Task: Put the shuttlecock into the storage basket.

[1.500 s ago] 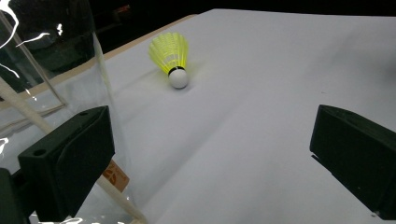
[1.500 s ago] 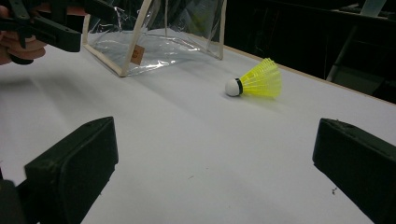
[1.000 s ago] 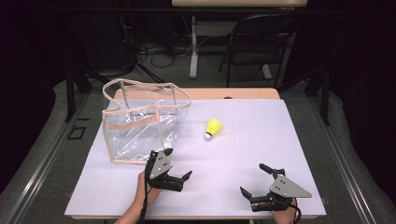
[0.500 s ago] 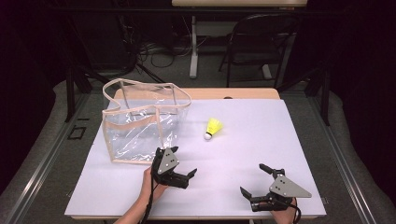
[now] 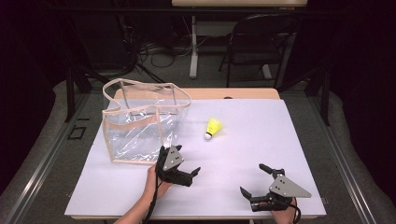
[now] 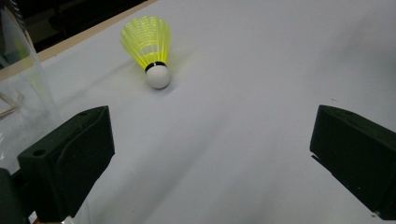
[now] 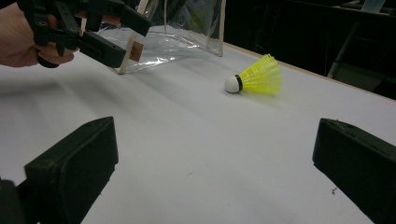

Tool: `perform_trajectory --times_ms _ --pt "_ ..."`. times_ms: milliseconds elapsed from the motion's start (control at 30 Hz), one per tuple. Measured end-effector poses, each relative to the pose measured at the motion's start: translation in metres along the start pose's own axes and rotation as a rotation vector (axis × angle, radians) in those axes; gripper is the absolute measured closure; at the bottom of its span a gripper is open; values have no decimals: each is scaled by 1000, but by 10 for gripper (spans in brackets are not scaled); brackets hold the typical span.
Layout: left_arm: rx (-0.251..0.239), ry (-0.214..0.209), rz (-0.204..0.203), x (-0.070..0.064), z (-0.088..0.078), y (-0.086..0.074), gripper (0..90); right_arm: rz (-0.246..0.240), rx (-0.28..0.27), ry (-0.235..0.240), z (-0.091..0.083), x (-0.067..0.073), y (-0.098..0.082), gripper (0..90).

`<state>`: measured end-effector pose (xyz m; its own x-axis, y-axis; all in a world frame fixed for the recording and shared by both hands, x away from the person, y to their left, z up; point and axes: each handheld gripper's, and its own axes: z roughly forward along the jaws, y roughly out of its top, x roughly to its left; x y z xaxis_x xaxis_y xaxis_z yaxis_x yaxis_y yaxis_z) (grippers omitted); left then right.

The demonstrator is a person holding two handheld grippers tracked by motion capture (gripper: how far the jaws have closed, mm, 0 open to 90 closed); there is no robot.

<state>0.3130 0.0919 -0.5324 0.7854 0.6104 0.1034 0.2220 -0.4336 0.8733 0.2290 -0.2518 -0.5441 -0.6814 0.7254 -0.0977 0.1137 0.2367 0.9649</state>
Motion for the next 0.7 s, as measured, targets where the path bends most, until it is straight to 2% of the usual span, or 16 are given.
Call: perform_trajectory --times_ms 367,700 --pt "27 4 -2 -1 10 9 0 1 2 -4 -1 1 0 0" --pt "75 12 -32 2 26 19 0 5 2 -3 0 1 0 0"
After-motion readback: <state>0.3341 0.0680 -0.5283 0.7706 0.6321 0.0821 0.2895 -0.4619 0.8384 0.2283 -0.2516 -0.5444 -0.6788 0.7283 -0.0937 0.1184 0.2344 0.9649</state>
